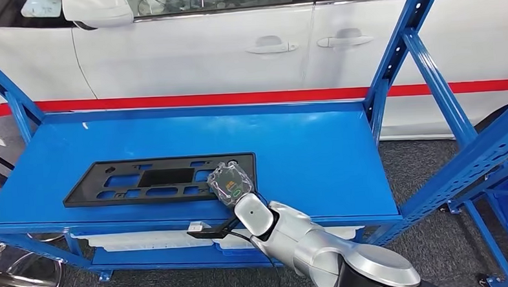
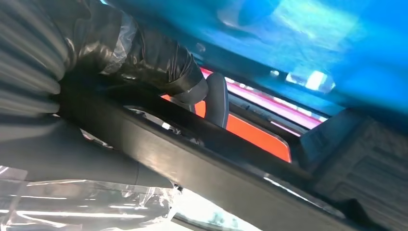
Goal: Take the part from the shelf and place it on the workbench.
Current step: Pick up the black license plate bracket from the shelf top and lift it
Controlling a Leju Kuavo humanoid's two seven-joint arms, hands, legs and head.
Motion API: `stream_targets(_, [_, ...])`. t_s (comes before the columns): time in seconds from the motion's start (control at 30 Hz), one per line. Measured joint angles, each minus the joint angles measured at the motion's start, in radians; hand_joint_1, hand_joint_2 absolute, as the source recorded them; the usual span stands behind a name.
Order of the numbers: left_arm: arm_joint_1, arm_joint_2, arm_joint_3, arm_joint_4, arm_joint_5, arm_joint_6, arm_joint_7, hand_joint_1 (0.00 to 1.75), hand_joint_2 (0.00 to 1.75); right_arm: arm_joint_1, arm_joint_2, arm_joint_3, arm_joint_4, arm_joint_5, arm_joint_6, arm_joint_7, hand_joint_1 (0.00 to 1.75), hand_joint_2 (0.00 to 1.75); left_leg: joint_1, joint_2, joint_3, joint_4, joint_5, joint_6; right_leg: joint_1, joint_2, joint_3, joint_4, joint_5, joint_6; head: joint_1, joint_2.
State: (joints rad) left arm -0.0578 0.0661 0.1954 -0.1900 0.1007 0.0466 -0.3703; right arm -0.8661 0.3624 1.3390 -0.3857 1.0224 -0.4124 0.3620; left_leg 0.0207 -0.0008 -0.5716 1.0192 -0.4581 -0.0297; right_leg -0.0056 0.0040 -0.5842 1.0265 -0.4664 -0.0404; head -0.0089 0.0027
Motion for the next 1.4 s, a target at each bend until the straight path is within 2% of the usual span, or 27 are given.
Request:
stream_targets(0.1, [0.0, 0.0, 0.001, 0.0, -0.008, -0.028, -0.03, 0.0, 0.0, -0.001, 0.0, -0.002, 0.002, 0.0, 0.0, -0.008, 1.74, 1.75, -0.005, -0.001, 0.011, -0.025, 0.001, 0.019, 0.002, 0.004, -0.002, -0.003, 0.003, 0.016, 0.0, 0.0])
stream_targets(0.17, [0.0, 0.0, 0.001, 0.0, -0.016, -0.048, -0.064, 0.0, 0.0, -0.002, -0.001, -0.009, 0.005, 0.0, -0.005, -0.021, 1.75, 1.75, -0.002, 0.001, 0.013, -0.033, 0.008, 0.034, 0.001, 0.003, -0.009, 0.017, -0.015, 0.027, 0.0, 0.0])
stream_targets(0.2, [-0.001, 0.0, 0.001, 0.0, -0.021, -0.052, -0.077, 0.0, 0.0, -0.001, -0.001, -0.014, 0.008, 0.0, -0.01, -0.027, 1.75, 1.75, 0.0, 0.002, 0.014, -0.037, 0.011, 0.041, 0.001, 0.002, -0.024, 0.055, -0.04, 0.031, 0.0, 0.0])
stream_targets(0.27, [-0.002, 0.001, 0.001, 0.0, -0.029, -0.05, -0.088, 0.0, 0.0, 0.002, -0.002, -0.024, 0.013, -0.001, -0.017, -0.036, 1.75, 1.75, -0.001, 0.005, 0.011, -0.037, 0.013, 0.049, -0.001, 0.001, -0.083, 0.182, -0.108, 0.036, 0.0, 0.0])
stream_targets(0.3, [-0.001, 0.001, 0.001, 0.0, -0.032, -0.048, -0.088, 0.0, 0.0, 0.004, -0.002, -0.028, 0.015, -0.001, -0.019, -0.039, 1.75, 1.75, -0.001, 0.005, 0.009, -0.036, 0.013, 0.05, -0.001, 0.001, -0.113, 0.243, -0.132, 0.037, 0.0, 0.0])
stream_targets(0.33, [-0.001, 0.001, 0.001, 0.0, -0.034, -0.045, -0.087, 0.0, 0.0, 0.006, -0.003, -0.031, 0.017, -0.003, -0.021, -0.042, 1.75, 1.75, -0.002, 0.005, 0.008, -0.035, 0.013, 0.05, -0.002, 0.001, -0.13, 0.279, -0.138, 0.038, 0.0, 0.0])
stream_targets(0.37, [-0.001, 0.001, 0.001, 0.0, -0.037, -0.041, -0.083, 0.0, 0.0, 0.007, -0.003, -0.036, 0.017, -0.007, -0.027, -0.048, 1.75, 1.75, -0.002, 0.004, 0.008, -0.033, 0.012, 0.05, -0.002, 0.001, -0.128, 0.274, -0.123, 0.038, 0.0, 0.0])
stream_targets(0.4, [-0.001, 0.001, 0.001, 0.0, -0.04, -0.038, -0.078, 0.0, 0.0, 0.008, -0.003, -0.042, 0.018, -0.015, -0.036, -0.056, 1.75, 1.75, -0.002, 0.003, 0.009, -0.031, 0.011, 0.048, -0.003, 0.001, -0.106, 0.23, -0.09, 0.036, 0.0, 0.0])
stream_targets(0.47, [-0.001, 0.001, 0.001, 0.0, -0.044, -0.038, -0.068, 0.0, 0.0, 0.008, -0.003, -0.06, 0.015, -0.041, -0.061, -0.085, 1.75, 1.75, -0.004, -0.001, 0.009, -0.024, 0.005, 0.042, -0.004, 0.001, -0.041, 0.095, -0.026, 0.03, 0.0, 0.0])
stream_targets(0.5, [-0.001, 0.001, 0.001, 0.0, -0.044, -0.045, -0.066, 0.0, 0.0, 0.008, -0.002, -0.072, 0.011, -0.06, -0.075, -0.106, 1.75, 1.75, -0.006, -0.003, 0.007, -0.02, 0.003, 0.037, -0.004, 0.002, -0.019, 0.046, -0.01, 0.027, 0.0, 0.0])
stream_targets(0.53, [0.0, 0.001, 0.002, 0.0, -0.042, -0.056, -0.066, 0.0, 0.0, 0.009, -0.002, -0.084, 0.004, -0.083, -0.092, -0.132, 1.75, 1.75, -0.007, -0.004, 0.005, -0.018, 0.001, 0.032, -0.002, 0.002, -0.01, 0.021, -0.006, 0.023, 0.0, 0.0])
stream_targets(0.63, [0.005, -0.001, 0.011, 0.0, -0.028, -0.1, -0.07, 0.0, 0.0, 0.016, -0.001, -0.128, -0.033, -0.174, -0.154, -0.236, 1.75, 1.75, -0.003, -0.004, -0.001, -0.016, 0.0, 0.015, 0.001, 0.004, -0.013, 0.011, -0.005, 0.008, 0.0, 0.0])
stream_targets(0.67, [0.007, -0.002, 0.016, 0.0, -0.02, -0.116, -0.076, 0.0, 0.0, 0.019, -0.001, -0.148, -0.053, -0.212, -0.176, -0.281, 1.75, 1.75, -0.001, -0.004, -0.007, -0.004, -0.011, 0.01, 0.0, 0.004, -0.012, 0.008, -0.002, 0.001, 0.0, 0.0])
stream_targets(0.73, [0.01, -0.006, 0.032, 0.0, -0.002, -0.136, -0.095, 0.0, 0.0, 0.028, -0.001, -0.206, -0.114, -0.294, -0.207, -0.384, 1.75, 1.75, 0.001, -0.003, -0.046, 0.081, -0.062, 0.002, -0.003, 0.002, -0.011, 0.003, 0.001, -0.009, 0.0, 0.0])
stream_targets(0.8, [0.013, -0.008, 0.05, 0.0, 0.012, -0.137, -0.109, 0.0, 0.0, 0.048, -0.005, -0.284, -0.199, -0.367, -0.204, -0.474, 1.75, 1.75, 0.002, -0.003, -0.11, 0.217, -0.121, -0.004, -0.001, 0.001, -0.012, 0.003, 0.0, -0.014, 0.0, 0.0])
stream_targets(0.83, [0.016, -0.009, 0.059, 0.0, 0.016, -0.136, -0.111, 0.0, 0.0, 0.061, -0.008, -0.321, -0.242, -0.39, -0.193, -0.5, 1.75, 1.75, 0.002, -0.002, -0.132, 0.26, -0.131, -0.006, 0.0, 0.0, -0.011, 0.003, -0.001, -0.015, 0.0, 0.0])
stream_targets(0.87, [0.018, -0.01, 0.066, 0.0, 0.018, -0.135, -0.112, 0.0, 0.0, 0.072, -0.012, -0.352, -0.282, -0.405, -0.183, -0.516, 1.75, 1.75, 0.002, -0.002, -0.138, 0.268, -0.121, -0.006, 0.0, 0.0, -0.01, 0.004, -0.002, -0.015, 0.0, 0.0])
stream_targets(0.9, [0.019, -0.011, 0.072, 0.0, 0.019, -0.132, -0.113, 0.0, 0.0, 0.08, -0.015, -0.378, -0.317, -0.412, -0.177, -0.524, 1.75, 1.75, 0.002, -0.002, -0.124, 0.234, -0.091, -0.005, 0.0, 0.0, -0.009, 0.004, -0.004, -0.014, 0.0, 0.0])
stream_targets(0.97, [0.02, -0.011, 0.082, 0.0, 0.019, -0.122, -0.116, 0.0, 0.0, 0.096, -0.022, -0.424, -0.377, -0.434, -0.174, -0.546, 1.75, 1.75, 0.001, -0.002, -0.061, 0.097, -0.019, 0.001, 0.001, 0.0, -0.005, 0.006, -0.008, -0.009, 0.0, 0.0])
stream_targets(1.03, [0.02, -0.012, 0.093, 0.0, 0.018, -0.104, -0.122, 0.0, 0.0, 0.119, -0.03, -0.469, -0.446, -0.486, -0.171, -0.59, 1.75, 1.75, -0.003, -0.002, -0.019, 0.003, 0.008, 0.008, 0.005, 0.001, -0.008, 0.008, -0.01, -0.002, 0.0, 0.0])
stream_targets(1.13, [0.019, -0.015, 0.104, 0.0, 0.009, -0.079, -0.128, 0.0, 0.0, 0.159, -0.048, -0.526, -0.578, -0.596, -0.136, -0.645, 1.75, 1.75, -0.005, -0.003, -0.016, -0.013, 0.006, 0.022, 0.008, 0.001, -0.013, 0.008, -0.01, 0.011, 0.0, 0.0])
stream_targets(1.2, [0.018, -0.017, 0.109, 0.0, 0.002, -0.064, -0.132, 0.0, 0.0, 0.176, -0.064, -0.556, -0.658, -0.67, -0.097, -0.667, 1.75, 1.75, -0.001, -0.002, -0.013, -0.019, 0.009, 0.033, 0.007, 0.001, -0.023, 0.036, -0.033, 0.022, 0.0, 0.0])
stream_targets(1.23, [0.016, -0.018, 0.112, 0.0, -0.002, -0.059, -0.135, 0.0, 0.0, 0.184, -0.072, -0.569, -0.694, -0.704, -0.077, -0.676, 1.75, 1.75, 0.001, -0.001, -0.012, -0.022, 0.011, 0.039, 0.007, 0.001, -0.041, 0.077, -0.059, 0.026, 0.0, 0.0])
stream_targets(1.3, [0.014, -0.02, 0.116, 0.0, -0.009, -0.05, -0.141, 0.0, 0.0, 0.206, -0.092, -0.594, -0.761, -0.757, -0.046, -0.69, 1.75, 1.75, -0.001, -0.001, -0.012, -0.022, 0.009, 0.046, 0.004, 0.001, -0.101, 0.204, -0.118, 0.03, 0.0, 0.0])
stream_targets(1.33, [0.014, -0.021, 0.117, 0.0, -0.012, -0.047, -0.142, 0.0, 0.0, 0.218, -0.102, -0.605, -0.79, -0.772, -0.037, -0.694, 1.75, 1.75, -0.003, -0.001, -0.011, -0.021, 0.009, 0.048, 0.003, 0.001, -0.128, 0.257, -0.133, 0.03, 0.0, 0.0])
stream_targets(1.37, [0.014, -0.022, 0.118, 0.0, -0.014, -0.045, -0.143, 0.0, 0.0, 0.227, -0.111, -0.615, -0.813, -0.78, -0.032, -0.695, 1.75, 1.75, -0.003, -0.002, -0.011, -0.019, 0.007, 0.049, 0.003, 0.001, -0.141, 0.277, -0.129, 0.029, 0.0, 0.0])
stream_targets(1.4, [0.014, -0.022, 0.118, 0.0, -0.015, -0.044, -0.144, 0.0, 0.0, 0.234, -0.118, -0.622, -0.832, -0.783, -0.03, -0.696, 1.75, 1.75, -0.004, -0.002, -0.01, -0.017, 0.005, 0.049, 0.003, 0.001, -0.135, 0.258, -0.105, 0.027, 0.0, 0.0])
